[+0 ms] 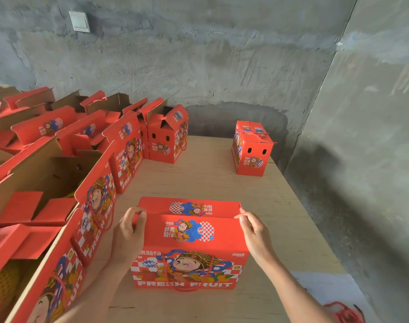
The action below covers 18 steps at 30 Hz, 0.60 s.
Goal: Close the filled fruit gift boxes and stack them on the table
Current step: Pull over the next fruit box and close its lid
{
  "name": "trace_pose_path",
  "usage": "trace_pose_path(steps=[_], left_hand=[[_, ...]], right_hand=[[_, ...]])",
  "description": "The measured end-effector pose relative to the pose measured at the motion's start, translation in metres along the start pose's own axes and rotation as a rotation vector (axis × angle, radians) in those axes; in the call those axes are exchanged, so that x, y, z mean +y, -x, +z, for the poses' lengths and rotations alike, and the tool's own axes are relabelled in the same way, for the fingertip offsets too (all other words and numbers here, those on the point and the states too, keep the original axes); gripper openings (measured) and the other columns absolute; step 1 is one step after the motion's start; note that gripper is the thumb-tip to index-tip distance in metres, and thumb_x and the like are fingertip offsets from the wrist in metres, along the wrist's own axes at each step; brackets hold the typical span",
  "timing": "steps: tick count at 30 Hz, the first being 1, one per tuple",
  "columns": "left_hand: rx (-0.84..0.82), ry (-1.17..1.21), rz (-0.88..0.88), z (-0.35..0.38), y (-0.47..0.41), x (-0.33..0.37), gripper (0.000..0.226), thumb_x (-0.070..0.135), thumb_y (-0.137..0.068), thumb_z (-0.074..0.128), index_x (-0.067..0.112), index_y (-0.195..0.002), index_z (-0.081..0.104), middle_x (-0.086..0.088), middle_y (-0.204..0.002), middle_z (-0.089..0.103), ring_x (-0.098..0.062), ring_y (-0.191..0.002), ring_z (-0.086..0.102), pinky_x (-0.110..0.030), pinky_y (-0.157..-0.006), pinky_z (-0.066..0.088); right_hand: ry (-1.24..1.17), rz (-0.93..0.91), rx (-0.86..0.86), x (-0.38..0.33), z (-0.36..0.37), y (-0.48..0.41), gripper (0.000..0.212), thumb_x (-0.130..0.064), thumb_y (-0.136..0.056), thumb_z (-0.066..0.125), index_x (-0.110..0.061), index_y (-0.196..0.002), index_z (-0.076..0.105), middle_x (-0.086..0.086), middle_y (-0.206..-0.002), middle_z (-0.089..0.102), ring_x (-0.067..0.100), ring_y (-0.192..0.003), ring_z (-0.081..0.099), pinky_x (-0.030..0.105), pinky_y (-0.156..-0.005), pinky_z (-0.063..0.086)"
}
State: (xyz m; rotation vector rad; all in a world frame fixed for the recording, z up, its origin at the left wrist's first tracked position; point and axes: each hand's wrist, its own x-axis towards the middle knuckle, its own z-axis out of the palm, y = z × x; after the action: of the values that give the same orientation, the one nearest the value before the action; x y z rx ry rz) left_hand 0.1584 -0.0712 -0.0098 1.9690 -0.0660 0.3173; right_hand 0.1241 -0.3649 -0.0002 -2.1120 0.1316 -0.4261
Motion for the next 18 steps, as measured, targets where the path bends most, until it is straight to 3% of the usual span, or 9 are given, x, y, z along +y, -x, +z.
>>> trace_pose_path(steps=[4,8,10,13,15,18], left_hand=[[0.019,0.006,-0.006,0.002,0.0,0.001,0.026,0.043,-0.092,0.037,0.02,-0.094,0.048,-0.012,-0.077,0.062,-0.024,-0.059,0.065,-0.045,-0.048,0.055],[0.041,-0.049,0.017,0.003,-0.001,-0.001,0.025,0.042,-0.092,0.038,0.02,-0.092,0.048,-0.008,-0.075,0.06,-0.022,-0.058,0.062,-0.043,-0.046,0.054],[0.058,-0.083,0.02,0.004,-0.003,-0.002,0.018,0.038,-0.095,0.04,0.023,-0.088,0.048,-0.006,-0.075,0.059,-0.023,-0.06,0.062,-0.045,-0.049,0.055],[0.083,-0.148,0.011,0.005,-0.008,-0.003,0.018,0.03,-0.097,0.042,0.022,-0.082,0.048,-0.004,-0.076,0.057,-0.023,-0.066,0.059,-0.046,-0.056,0.054],[0.095,-0.174,0.001,0.006,-0.009,-0.003,0.022,0.027,-0.098,0.04,0.018,-0.08,0.048,-0.003,-0.076,0.055,-0.023,-0.068,0.057,-0.044,-0.058,0.052],[0.12,-0.184,-0.051,0.008,-0.01,-0.004,0.023,0.019,-0.099,0.035,0.016,-0.084,0.052,0.0,-0.079,0.055,-0.022,-0.072,0.055,-0.039,-0.064,0.048]], right_hand=[[-0.012,-0.003,0.004,0.001,0.0,0.002,0.018,-0.017,-0.098,0.047,-0.02,-0.09,0.063,0.0,-0.138,0.052,0.011,-0.124,0.049,0.024,-0.099,0.039],[-0.019,0.016,0.006,0.003,0.0,0.002,0.019,-0.016,-0.098,0.048,-0.012,-0.101,0.067,-0.002,-0.135,0.053,0.012,-0.123,0.05,0.024,-0.1,0.038],[-0.016,0.031,0.01,0.004,0.001,0.002,0.022,-0.018,-0.097,0.049,-0.012,-0.11,0.066,-0.001,-0.132,0.057,0.012,-0.117,0.054,0.018,-0.093,0.04],[-0.009,0.047,0.036,0.006,0.002,0.002,0.023,-0.018,-0.096,0.051,-0.01,-0.11,0.067,0.002,-0.128,0.061,0.021,-0.083,0.062,0.008,-0.065,0.04],[-0.012,0.033,0.047,0.006,0.003,0.002,0.018,-0.016,-0.096,0.052,-0.012,-0.099,0.069,-0.001,-0.133,0.057,0.026,-0.063,0.057,0.01,-0.053,0.037],[-0.022,0.017,0.038,0.005,0.004,0.003,0.016,-0.014,-0.095,0.053,-0.018,-0.085,0.065,-0.006,-0.138,0.051,0.007,-0.04,0.036,0.015,-0.044,0.032]])
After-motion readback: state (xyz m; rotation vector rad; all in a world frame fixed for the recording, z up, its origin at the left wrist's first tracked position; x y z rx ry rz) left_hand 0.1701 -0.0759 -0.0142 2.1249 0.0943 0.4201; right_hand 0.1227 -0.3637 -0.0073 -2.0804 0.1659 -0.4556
